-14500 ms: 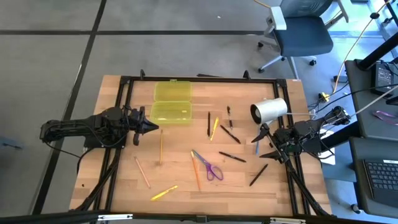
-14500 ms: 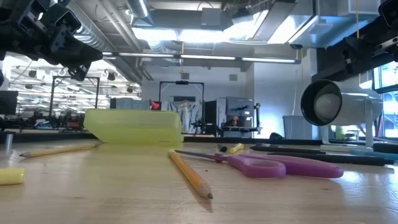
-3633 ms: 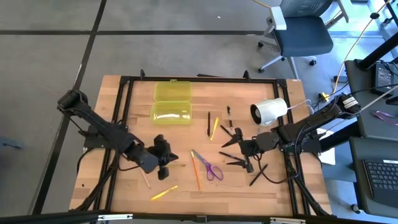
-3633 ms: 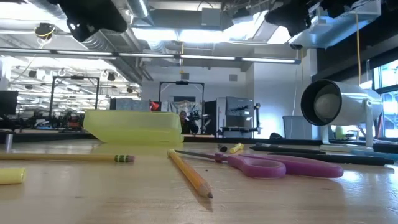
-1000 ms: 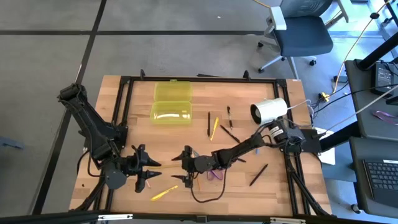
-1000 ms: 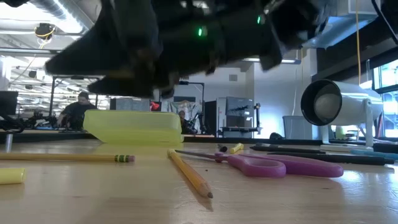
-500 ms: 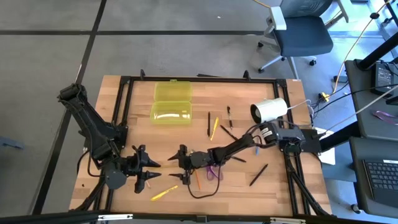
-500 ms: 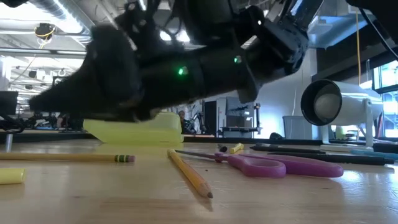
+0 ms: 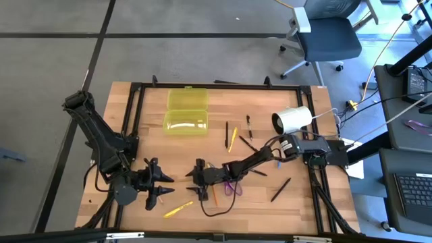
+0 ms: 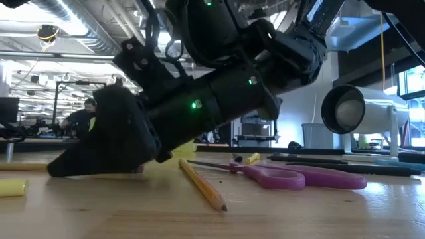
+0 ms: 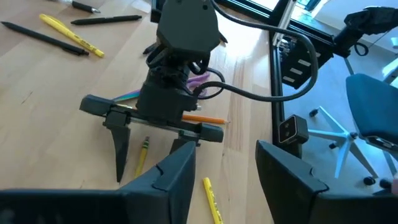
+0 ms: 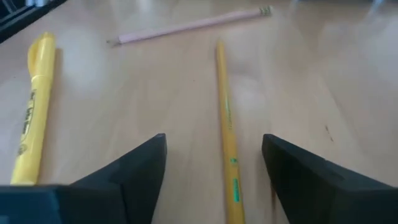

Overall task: Pick & place school supplies into a supply box
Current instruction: Put the yellow pencil into the yellow supply box

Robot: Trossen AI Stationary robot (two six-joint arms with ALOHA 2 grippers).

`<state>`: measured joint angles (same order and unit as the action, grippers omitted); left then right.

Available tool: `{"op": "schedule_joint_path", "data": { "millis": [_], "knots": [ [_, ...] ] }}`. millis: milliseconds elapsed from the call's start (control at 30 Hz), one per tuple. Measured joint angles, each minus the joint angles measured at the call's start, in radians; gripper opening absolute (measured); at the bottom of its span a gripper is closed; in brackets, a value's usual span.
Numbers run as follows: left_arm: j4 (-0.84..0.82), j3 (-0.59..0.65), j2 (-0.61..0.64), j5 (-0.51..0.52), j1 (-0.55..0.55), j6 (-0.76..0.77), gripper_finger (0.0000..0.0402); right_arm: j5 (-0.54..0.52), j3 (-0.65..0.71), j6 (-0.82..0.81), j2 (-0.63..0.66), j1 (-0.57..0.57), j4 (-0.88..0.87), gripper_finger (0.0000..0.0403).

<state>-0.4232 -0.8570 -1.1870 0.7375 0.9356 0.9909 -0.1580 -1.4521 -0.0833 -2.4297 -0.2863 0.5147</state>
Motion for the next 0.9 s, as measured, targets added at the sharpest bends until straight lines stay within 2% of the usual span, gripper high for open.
{"op": "schedule_joint_path", "data": {
  "millis": [200,600,900],
  "knots": [
    [0.0,0.0,0.0,0.009,0.0,-0.025,0.0164,0.015,-0.003,-0.032,0.004,0.007,-0.068,0.0245],
    [0.0,0.0,0.0,0.028,0.0,-0.027,0.0163,0.018,0.0,0.014,0.001,0.022,-0.076,0.0151],
    [-0.008,0.0,0.0,0.028,0.0,-0.073,0.016,0.021,0.0,0.03,-0.005,0.024,-0.124,0.0123]
  ]
}}
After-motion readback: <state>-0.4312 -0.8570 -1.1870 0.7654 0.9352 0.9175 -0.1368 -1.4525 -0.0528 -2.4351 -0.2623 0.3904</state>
